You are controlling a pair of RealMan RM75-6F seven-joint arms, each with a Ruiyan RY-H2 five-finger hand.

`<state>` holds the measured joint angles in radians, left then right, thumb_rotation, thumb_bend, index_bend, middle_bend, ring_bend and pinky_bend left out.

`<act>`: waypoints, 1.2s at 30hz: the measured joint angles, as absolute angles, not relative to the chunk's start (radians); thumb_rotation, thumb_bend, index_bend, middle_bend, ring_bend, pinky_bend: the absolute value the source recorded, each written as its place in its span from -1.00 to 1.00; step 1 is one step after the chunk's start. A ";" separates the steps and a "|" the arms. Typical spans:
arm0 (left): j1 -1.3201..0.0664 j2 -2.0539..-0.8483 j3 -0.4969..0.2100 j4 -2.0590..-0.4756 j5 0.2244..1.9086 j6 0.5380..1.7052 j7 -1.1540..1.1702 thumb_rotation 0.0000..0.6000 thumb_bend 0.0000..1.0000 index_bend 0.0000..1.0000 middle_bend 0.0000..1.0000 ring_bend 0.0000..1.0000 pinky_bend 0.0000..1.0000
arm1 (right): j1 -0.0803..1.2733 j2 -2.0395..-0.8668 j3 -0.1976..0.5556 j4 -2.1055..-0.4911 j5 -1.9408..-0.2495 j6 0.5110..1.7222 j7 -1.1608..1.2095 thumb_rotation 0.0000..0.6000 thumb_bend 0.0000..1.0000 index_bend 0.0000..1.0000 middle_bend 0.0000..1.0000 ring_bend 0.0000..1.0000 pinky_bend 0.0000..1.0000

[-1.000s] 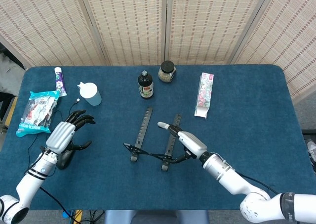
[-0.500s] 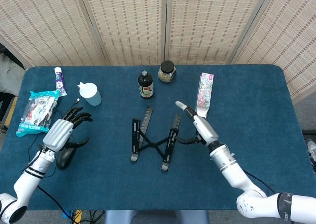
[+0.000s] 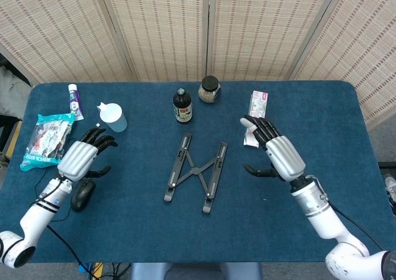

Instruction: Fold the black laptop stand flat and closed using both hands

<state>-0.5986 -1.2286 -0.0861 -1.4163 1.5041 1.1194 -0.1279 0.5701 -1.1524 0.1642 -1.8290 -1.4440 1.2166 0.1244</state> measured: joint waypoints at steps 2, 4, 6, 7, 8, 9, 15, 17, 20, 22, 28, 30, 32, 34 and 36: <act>-0.621 -1.244 -0.086 -1.392 1.508 1.090 -0.099 1.00 -0.56 -0.46 -0.60 -0.88 -0.92 | 0.573 -1.139 0.150 -1.824 -1.465 1.200 0.060 1.00 -0.68 -1.00 -0.91 -1.00 -1.00; -0.639 -1.261 -0.086 -1.365 1.513 1.072 -0.078 1.00 -0.56 -0.46 -0.60 -0.88 -0.92 | 0.577 -1.134 0.139 -1.817 -1.481 1.185 0.005 1.00 -0.73 -1.00 -0.91 -1.00 -1.00; -0.660 -1.285 -0.084 -1.330 1.521 1.048 -0.063 1.00 -0.56 -0.46 -0.60 -0.88 -0.92 | 0.582 -1.132 0.127 -1.807 -1.497 1.169 -0.056 1.00 -0.77 -1.00 -0.91 -1.00 -1.00; -0.670 -1.296 -0.083 -1.314 1.526 1.037 -0.060 1.00 -0.56 -0.46 -0.60 -0.88 -0.92 | 0.584 -1.133 0.123 -1.801 -1.505 1.162 -0.080 1.00 -0.79 -1.00 -0.91 -1.00 -1.00; -0.684 -1.311 -0.082 -1.294 1.532 1.023 -0.057 1.00 -0.56 -0.46 -0.60 -0.88 -0.92 | 0.587 -1.134 0.118 -1.796 -1.512 1.156 -0.103 1.00 -0.80 -1.00 -0.91 -1.00 -1.00; -0.694 -1.323 -0.080 -1.279 1.537 1.013 -0.055 1.00 -0.56 -0.46 -0.60 -0.88 -0.92 | 0.591 -1.138 0.111 -1.788 -1.522 1.147 -0.132 1.00 -0.82 -1.00 -0.91 -1.00 -1.00; -0.750 -1.412 -0.073 -1.182 1.567 0.970 -0.059 1.00 -0.56 -0.48 -0.61 -0.87 -0.92 | 0.613 -1.184 0.085 -1.746 -1.562 1.101 -0.244 1.00 -0.92 -1.00 -0.89 -1.00 -1.00; -0.765 -1.446 -0.072 -1.148 1.570 0.960 -0.070 1.00 -0.56 -0.48 -0.61 -0.86 -0.92 | 0.620 -1.203 0.083 -1.728 -1.561 1.088 -0.265 1.00 -0.92 -1.00 -0.88 -1.00 -1.00; -0.780 -1.488 -0.070 -1.101 1.572 0.949 -0.084 1.00 -0.56 -0.48 -0.61 -0.87 -0.91 | 0.631 -1.230 0.086 -1.693 -1.551 1.069 -0.293 1.00 -0.92 -1.00 -0.88 -1.00 -1.00; -0.786 -1.508 -0.066 -1.079 1.572 0.946 -0.093 1.00 -0.56 -0.49 -0.61 -0.86 -0.92 | 0.641 -1.251 0.090 -1.659 -1.539 1.053 -0.312 1.00 -0.92 -1.00 -0.88 -1.00 -1.00; -0.779 -1.511 -0.051 -1.071 1.574 0.969 -0.102 1.00 -0.56 -0.49 -0.61 -0.86 -0.91 | 0.679 -1.343 0.105 -1.525 -1.495 1.001 -0.362 1.00 -0.92 -1.00 -0.88 -1.00 -1.00; -0.770 -1.499 -0.048 -1.085 1.574 0.985 -0.101 1.00 -0.56 -0.48 -0.61 -0.87 -0.91 | 0.695 -1.384 0.110 -1.470 -1.485 0.982 -0.376 1.00 -0.92 -1.00 -0.88 -1.00 -1.00; -0.760 -1.484 -0.046 -1.105 1.573 1.000 -0.097 1.00 -0.56 -0.48 -0.61 -0.87 -0.91 | 0.710 -1.419 0.113 -1.424 -1.476 0.966 -0.384 1.00 -0.92 -1.00 -0.88 -1.00 -1.00; -0.752 -1.469 -0.043 -1.124 1.573 1.012 -0.092 1.00 -0.56 -0.48 -0.61 -0.87 -0.92 | 0.725 -1.456 0.116 -1.375 -1.466 0.948 -0.392 1.00 -0.93 -1.00 -0.88 -1.00 -1.00; -0.741 -1.451 -0.039 -1.148 1.572 1.025 -0.086 1.00 -0.56 -0.48 -0.61 -0.87 -0.91 | 0.737 -1.486 0.117 -1.334 -1.456 0.934 -0.398 1.00 -0.93 -1.00 -0.88 -1.00 -1.00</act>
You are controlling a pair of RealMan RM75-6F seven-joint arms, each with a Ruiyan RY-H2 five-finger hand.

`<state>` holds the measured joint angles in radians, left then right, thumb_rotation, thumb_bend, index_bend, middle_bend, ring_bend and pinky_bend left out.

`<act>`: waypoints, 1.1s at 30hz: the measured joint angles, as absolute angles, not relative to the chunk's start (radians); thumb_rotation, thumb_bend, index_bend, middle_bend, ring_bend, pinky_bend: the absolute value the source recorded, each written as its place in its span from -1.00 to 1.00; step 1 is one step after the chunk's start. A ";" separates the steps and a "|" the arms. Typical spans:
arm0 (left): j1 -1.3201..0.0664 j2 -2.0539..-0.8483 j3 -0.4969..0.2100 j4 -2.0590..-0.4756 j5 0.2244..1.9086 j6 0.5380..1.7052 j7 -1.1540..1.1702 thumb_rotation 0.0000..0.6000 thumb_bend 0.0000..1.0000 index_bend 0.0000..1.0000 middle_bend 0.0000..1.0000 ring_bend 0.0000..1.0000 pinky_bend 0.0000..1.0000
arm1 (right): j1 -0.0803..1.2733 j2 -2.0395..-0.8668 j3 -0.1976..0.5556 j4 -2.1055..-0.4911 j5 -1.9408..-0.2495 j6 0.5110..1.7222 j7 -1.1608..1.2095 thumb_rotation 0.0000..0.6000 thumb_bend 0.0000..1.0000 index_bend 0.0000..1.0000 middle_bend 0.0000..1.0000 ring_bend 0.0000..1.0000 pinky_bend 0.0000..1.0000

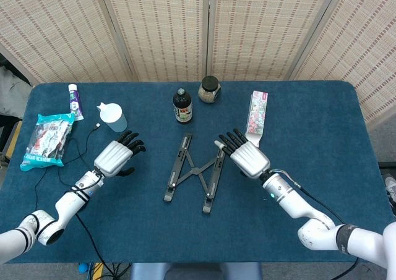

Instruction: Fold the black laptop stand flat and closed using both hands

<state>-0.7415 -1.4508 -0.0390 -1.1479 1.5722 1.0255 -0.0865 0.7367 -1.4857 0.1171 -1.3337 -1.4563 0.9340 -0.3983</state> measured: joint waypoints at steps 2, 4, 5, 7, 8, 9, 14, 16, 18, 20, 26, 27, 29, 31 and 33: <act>-0.731 -1.434 -0.035 -1.171 1.573 1.039 -0.078 1.00 -0.56 -0.48 -0.61 -0.87 -0.92 | 0.745 -1.510 0.119 -1.300 -1.449 0.926 -0.400 1.00 -0.93 -1.00 -0.88 -1.00 -1.00; -0.723 -1.423 -0.032 -1.189 1.573 1.051 -0.072 1.00 -0.56 -0.48 -0.61 -0.87 -0.92 | 0.755 -1.539 0.121 -1.261 -1.443 0.919 -0.399 1.00 -0.92 -1.00 -0.88 -1.00 -1.00; -0.719 -1.416 -0.030 -1.199 1.574 1.057 -0.068 1.00 -0.56 -0.48 -0.61 -0.87 -0.92 | 0.759 -1.550 0.122 -1.244 -1.442 0.918 -0.400 1.00 -0.92 -1.00 -0.88 -1.00 -1.00; -0.712 -1.407 -0.027 -1.215 1.575 1.066 -0.064 1.00 -0.56 -0.48 -0.61 -0.87 -0.92 | 0.770 -1.577 0.122 -1.203 -1.442 0.914 -0.402 1.00 -0.92 -1.00 -0.88 -1.00 -1.00; -0.708 -1.402 -0.025 -1.225 1.576 1.072 -0.062 1.00 -0.56 -0.48 -0.61 -0.87 -0.91 | 0.774 -1.589 0.122 -1.186 -1.443 0.913 -0.404 1.00 -0.92 -1.00 -0.88 -1.00 -1.00; -0.704 -1.397 -0.024 -1.232 1.578 1.078 -0.060 1.00 -0.56 -0.48 -0.61 -0.87 -0.91 | 0.780 -1.605 0.122 -1.162 -1.445 0.912 -0.407 1.00 -0.92 -1.00 -0.89 -1.00 -1.00; -0.686 -1.373 -0.016 -1.267 1.588 1.107 -0.052 1.00 -0.56 -0.48 -0.61 -0.87 -0.91 | 0.807 -1.671 0.121 -1.067 -1.453 0.907 -0.411 1.00 -0.92 -1.00 -0.89 -1.00 -1.00; -0.681 -1.365 -0.013 -1.277 1.591 1.113 -0.053 1.00 -0.56 -0.48 -0.61 -0.87 -0.92 | 0.818 -1.700 0.121 -1.031 -1.458 0.904 -0.408 1.00 -0.92 -1.00 -0.89 -1.00 -1.00; -0.676 -1.357 -0.011 -1.285 1.594 1.119 -0.055 1.00 -0.56 -0.48 -0.61 -0.87 -0.91 | 0.828 -1.724 0.120 -0.999 -1.463 0.905 -0.404 1.00 -0.92 -1.00 -0.88 -1.00 -1.00; -0.672 -1.352 -0.009 -1.290 1.595 1.123 -0.056 1.00 -0.56 -0.48 -0.61 -0.87 -0.92 | 0.837 -1.742 0.120 -0.974 -1.468 0.905 -0.402 1.00 -0.92 -1.00 -0.88 -1.00 -1.00; -0.663 -1.342 -0.007 -1.298 1.602 1.134 -0.054 1.00 -0.56 -0.48 -0.61 -0.87 -0.91 | 0.863 -1.796 0.121 -0.896 -1.477 0.905 -0.393 1.00 -0.92 -1.00 -0.89 -1.00 -1.00; -0.662 -1.341 -0.006 -1.300 1.602 1.135 -0.054 1.00 -0.56 -0.48 -0.61 -0.87 -0.91 | 0.868 -1.806 0.122 -0.882 -1.477 0.904 -0.392 1.00 -0.92 -1.00 -0.89 -1.00 -1.00; -0.660 -1.338 -0.005 -1.302 1.603 1.137 -0.055 1.00 -0.56 -0.48 -0.61 -0.87 -0.91 | 0.875 -1.818 0.124 -0.863 -1.477 0.903 -0.391 1.00 -0.92 -1.00 -0.89 -1.00 -1.00; -0.658 -1.335 -0.005 -1.303 1.604 1.138 -0.054 1.00 -0.56 -0.48 -0.61 -0.87 -0.91 | 0.883 -1.833 0.127 -0.840 -1.476 0.902 -0.390 1.00 -0.92 -1.00 -0.89 -1.00 -1.00; -0.655 -1.333 -0.004 -1.305 1.604 1.139 -0.053 1.00 -0.56 -0.48 -0.61 -0.87 -0.92 | 0.891 -1.849 0.131 -0.819 -1.474 0.900 -0.390 1.00 -0.92 -1.00 -0.89 -1.00 -1.00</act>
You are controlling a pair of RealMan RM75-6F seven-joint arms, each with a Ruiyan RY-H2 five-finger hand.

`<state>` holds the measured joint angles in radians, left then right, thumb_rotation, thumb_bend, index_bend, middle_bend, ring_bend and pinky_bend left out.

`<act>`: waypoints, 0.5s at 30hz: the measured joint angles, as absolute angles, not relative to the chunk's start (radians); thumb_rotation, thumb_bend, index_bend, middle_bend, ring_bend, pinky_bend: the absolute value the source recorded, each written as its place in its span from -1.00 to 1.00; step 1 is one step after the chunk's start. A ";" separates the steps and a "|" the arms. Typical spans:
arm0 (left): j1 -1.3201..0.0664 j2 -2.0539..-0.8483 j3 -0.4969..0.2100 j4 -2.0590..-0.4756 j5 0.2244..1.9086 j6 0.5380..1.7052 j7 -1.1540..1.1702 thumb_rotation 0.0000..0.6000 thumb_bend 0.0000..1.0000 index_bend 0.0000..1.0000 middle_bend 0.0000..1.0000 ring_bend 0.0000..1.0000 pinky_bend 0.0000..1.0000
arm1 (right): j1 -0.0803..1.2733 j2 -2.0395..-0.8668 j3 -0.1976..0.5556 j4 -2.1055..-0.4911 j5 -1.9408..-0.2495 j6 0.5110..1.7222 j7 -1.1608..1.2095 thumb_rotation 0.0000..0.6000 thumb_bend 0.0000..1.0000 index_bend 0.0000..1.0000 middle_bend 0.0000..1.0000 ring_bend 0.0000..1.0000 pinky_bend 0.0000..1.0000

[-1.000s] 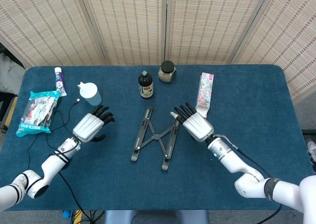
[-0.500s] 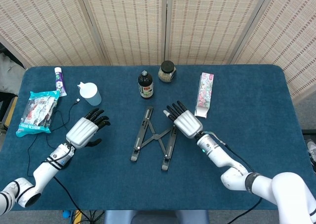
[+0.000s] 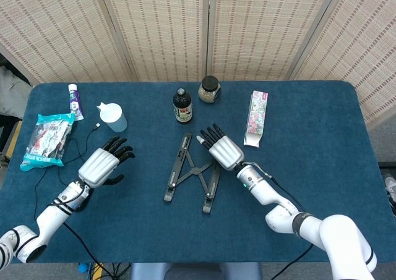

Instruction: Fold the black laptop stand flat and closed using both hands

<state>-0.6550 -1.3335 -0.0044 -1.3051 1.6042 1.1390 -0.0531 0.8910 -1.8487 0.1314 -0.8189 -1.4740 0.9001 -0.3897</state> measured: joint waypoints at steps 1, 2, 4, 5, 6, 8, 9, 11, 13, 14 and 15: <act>-0.654 -1.333 -0.004 -1.306 1.604 1.139 -0.053 1.00 -0.56 -0.48 -0.61 -0.87 -0.91 | 0.895 -1.855 0.134 -0.810 -1.473 0.899 -0.390 1.00 -0.92 -1.00 -0.89 -1.00 -1.00; -0.653 -1.332 -0.004 -1.306 1.604 1.140 -0.053 1.00 -0.56 -0.48 -0.61 -0.87 -0.91 | 0.899 -1.862 0.136 -0.801 -1.472 0.899 -0.390 1.00 -0.92 -1.00 -0.89 -1.00 -1.00; -0.650 -1.331 -0.004 -1.307 1.605 1.143 -0.053 1.00 -0.56 -0.49 -0.61 -0.87 -0.92 | 0.908 -1.877 0.141 -0.780 -1.469 0.897 -0.390 1.00 -0.92 -1.00 -0.89 -1.00 -1.00; -0.648 -1.330 -0.003 -1.308 1.606 1.145 -0.053 1.00 -0.56 -0.49 -0.61 -0.87 -0.92 | 0.912 -1.884 0.144 -0.770 -1.467 0.895 -0.390 1.00 -0.92 -1.00 -0.89 -1.00 -1.00; -0.647 -1.329 -0.003 -1.308 1.606 1.147 -0.054 1.00 -0.56 -0.49 -0.61 -0.87 -0.92 | 0.917 -1.894 0.147 -0.757 -1.465 0.894 -0.390 1.00 -0.92 -1.00 -0.89 -1.00 -1.00; -0.644 -1.325 -0.003 -1.310 1.607 1.151 -0.055 1.00 -0.56 -0.49 -0.61 -0.87 -0.92 | 0.924 -1.911 0.152 -0.736 -1.461 0.893 -0.388 1.00 -0.92 -1.00 -0.89 -1.00 -1.00; -0.642 -1.324 -0.004 -1.311 1.607 1.152 -0.055 1.00 -0.56 -0.49 -0.61 -0.87 -0.92 | 0.930 -1.923 0.157 -0.722 -1.458 0.892 -0.383 1.00 -0.92 -1.00 -0.89 -1.00 -1.00; -0.640 -1.320 -0.004 -1.312 1.606 1.153 -0.055 1.00 -0.56 -0.48 -0.61 -0.87 -0.92 | 0.939 -1.940 0.163 -0.703 -1.454 0.891 -0.376 1.00 -0.92 -1.00 -0.89 -1.00 -1.00; -0.637 -1.318 -0.005 -1.312 1.604 1.154 -0.055 1.00 -0.56 -0.48 -0.61 -0.87 -0.92 | 0.951 -1.960 0.170 -0.678 -1.451 0.891 -0.370 1.00 -0.92 -1.00 -0.89 -1.00 -1.00; -0.635 -1.317 -0.005 -1.313 1.602 1.154 -0.055 1.00 -0.56 -0.48 -0.61 -0.87 -0.91 | 0.957 -1.970 0.173 -0.666 -1.449 0.890 -0.368 1.00 -0.92 -1.00 -0.90 -1.00 -1.00; -0.634 -1.315 -0.005 -1.313 1.601 1.155 -0.055 1.00 -0.56 -0.48 -0.61 -0.87 -0.91 | 0.966 -1.983 0.179 -0.651 -1.447 0.889 -0.365 1.00 -0.92 -1.00 -0.90 -1.00 -1.00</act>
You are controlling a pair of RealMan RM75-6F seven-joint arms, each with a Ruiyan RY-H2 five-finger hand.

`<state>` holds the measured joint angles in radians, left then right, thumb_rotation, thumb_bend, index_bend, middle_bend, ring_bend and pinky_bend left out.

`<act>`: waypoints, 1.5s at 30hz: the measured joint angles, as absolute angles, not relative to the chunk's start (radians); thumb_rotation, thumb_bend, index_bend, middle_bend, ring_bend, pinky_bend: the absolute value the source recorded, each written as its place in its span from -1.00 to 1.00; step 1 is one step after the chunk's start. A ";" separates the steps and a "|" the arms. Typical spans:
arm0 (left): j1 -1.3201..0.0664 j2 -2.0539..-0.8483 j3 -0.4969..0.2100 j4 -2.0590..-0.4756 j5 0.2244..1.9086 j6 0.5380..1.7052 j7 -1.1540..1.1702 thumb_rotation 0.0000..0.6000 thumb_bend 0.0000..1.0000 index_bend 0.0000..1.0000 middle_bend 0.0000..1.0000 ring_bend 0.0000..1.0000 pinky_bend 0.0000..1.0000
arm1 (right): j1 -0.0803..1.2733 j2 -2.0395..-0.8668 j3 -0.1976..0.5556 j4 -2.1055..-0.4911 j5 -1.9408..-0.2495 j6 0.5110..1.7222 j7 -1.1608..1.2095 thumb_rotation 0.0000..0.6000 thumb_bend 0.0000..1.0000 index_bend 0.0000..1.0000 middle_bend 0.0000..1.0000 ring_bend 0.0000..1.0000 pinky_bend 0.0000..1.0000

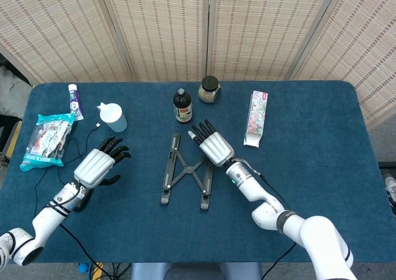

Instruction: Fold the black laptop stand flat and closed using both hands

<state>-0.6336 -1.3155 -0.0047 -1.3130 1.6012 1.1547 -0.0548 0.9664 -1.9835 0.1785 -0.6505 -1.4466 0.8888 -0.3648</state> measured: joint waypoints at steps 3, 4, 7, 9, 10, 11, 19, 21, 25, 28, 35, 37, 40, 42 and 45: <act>-0.629 -1.313 -0.005 -1.313 1.596 1.154 -0.054 1.00 -0.56 -0.48 -0.61 -0.87 -0.91 | 0.990 -2.019 0.192 -0.609 -1.440 0.886 -0.355 1.00 -0.92 -1.00 -0.90 -1.00 -1.00; -0.628 -1.312 -0.005 -1.312 1.593 1.152 -0.053 1.00 -0.56 -0.48 -0.61 -0.87 -0.91 | 0.998 -2.028 0.196 -0.599 -1.438 0.886 -0.350 1.00 -0.92 -1.00 -0.91 -1.00 -1.00; -0.629 -1.314 -0.007 -1.300 1.585 1.139 -0.053 1.00 -0.56 -0.48 -0.61 -0.87 -0.92 | 1.005 -2.036 0.200 -0.593 -1.439 0.897 -0.325 1.00 -0.92 -1.00 -0.91 -1.00 -1.00; -0.633 -1.318 -0.011 -1.281 1.579 1.128 -0.055 1.00 -0.56 -0.48 -0.61 -0.87 -0.91 | 0.999 -2.023 0.192 -0.611 -1.449 0.917 -0.312 1.00 -0.92 -1.00 -0.91 -1.00 -1.00; -0.637 -1.321 -0.013 -1.270 1.577 1.121 -0.056 1.00 -0.56 -0.48 -0.61 -0.87 -0.91 | 0.995 -2.014 0.188 -0.623 -1.454 0.927 -0.308 1.00 -0.92 -1.00 -0.91 -1.00 -1.00; -0.643 -1.325 -0.016 -1.253 1.574 1.111 -0.059 1.00 -0.56 -0.48 -0.61 -0.87 -0.92 | 0.990 -2.002 0.183 -0.639 -1.460 0.937 -0.304 1.00 -0.92 -1.00 -0.91 -1.00 -1.00; -0.711 -1.386 -0.032 -1.114 1.575 1.029 -0.096 1.00 -0.56 -0.51 -0.61 -0.87 -0.92 | 0.923 -1.832 0.136 -0.921 -1.509 1.032 -0.303 1.00 -0.92 -1.00 -0.91 -1.00 -1.00; -0.732 -1.412 -0.033 -1.076 1.579 1.007 -0.114 1.00 -0.56 -0.54 -0.61 -0.87 -0.92 | 0.903 -1.777 0.124 -1.015 -1.522 1.057 -0.309 1.00 -0.92 -1.00 -0.91 -1.00 -1.00; -0.769 -1.465 -0.031 -1.004 1.591 0.969 -0.145 1.00 -0.57 -0.63 -0.66 -0.87 -0.91 | 0.865 -1.678 0.097 -1.166 -1.561 1.112 -0.329 1.00 -0.92 -1.00 -0.93 -1.00 -1.00; -0.795 -1.509 -0.031 -0.955 1.593 0.939 -0.176 1.00 -0.60 -0.71 -0.70 -0.87 -0.92 | 0.838 -1.643 0.072 -1.233 -1.587 1.142 -0.361 1.00 -0.95 -1.00 -0.98 -1.00 -1.00; -0.849 -1.599 -0.029 -0.858 1.595 0.890 -0.259 1.00 -0.65 -0.80 -0.79 -0.94 -0.92 | 0.806 -1.667 0.033 -1.264 -1.597 1.121 -0.424 1.00 -1.00 -1.00 -1.00 -1.00 -1.00; -0.859 -1.616 -0.025 -0.836 1.597 0.879 -0.269 1.00 -0.66 -0.85 -0.83 -0.97 -0.92 | 0.801 -1.684 0.028 -1.259 -1.599 1.118 -0.437 1.00 -1.00 -1.00 -1.00 -1.00 -1.00; -0.870 -1.644 -0.018 -0.798 1.600 0.868 -0.282 1.00 -0.66 -0.92 -0.89 -1.00 -0.93 | 0.797 -1.706 0.024 -1.243 -1.610 1.118 -0.444 1.00 -1.00 -1.00 -1.00 -1.00 -1.00; -0.876 -1.663 -0.013 -0.773 1.601 0.861 -0.300 1.00 -0.66 -0.97 -0.92 -1.00 -0.94 | 0.796 -1.720 0.023 -1.230 -1.616 1.117 -0.448 1.00 -1.00 -1.00 -1.00 -1.00 -1.00; -0.883 -1.688 -0.007 -0.734 1.604 0.859 -0.324 1.00 -0.66 -0.98 -0.93 -1.00 -0.94 | 0.796 -1.734 0.023 -1.213 -1.622 1.112 -0.455 1.00 -1.00 -1.00 -1.00 -1.00 -1.00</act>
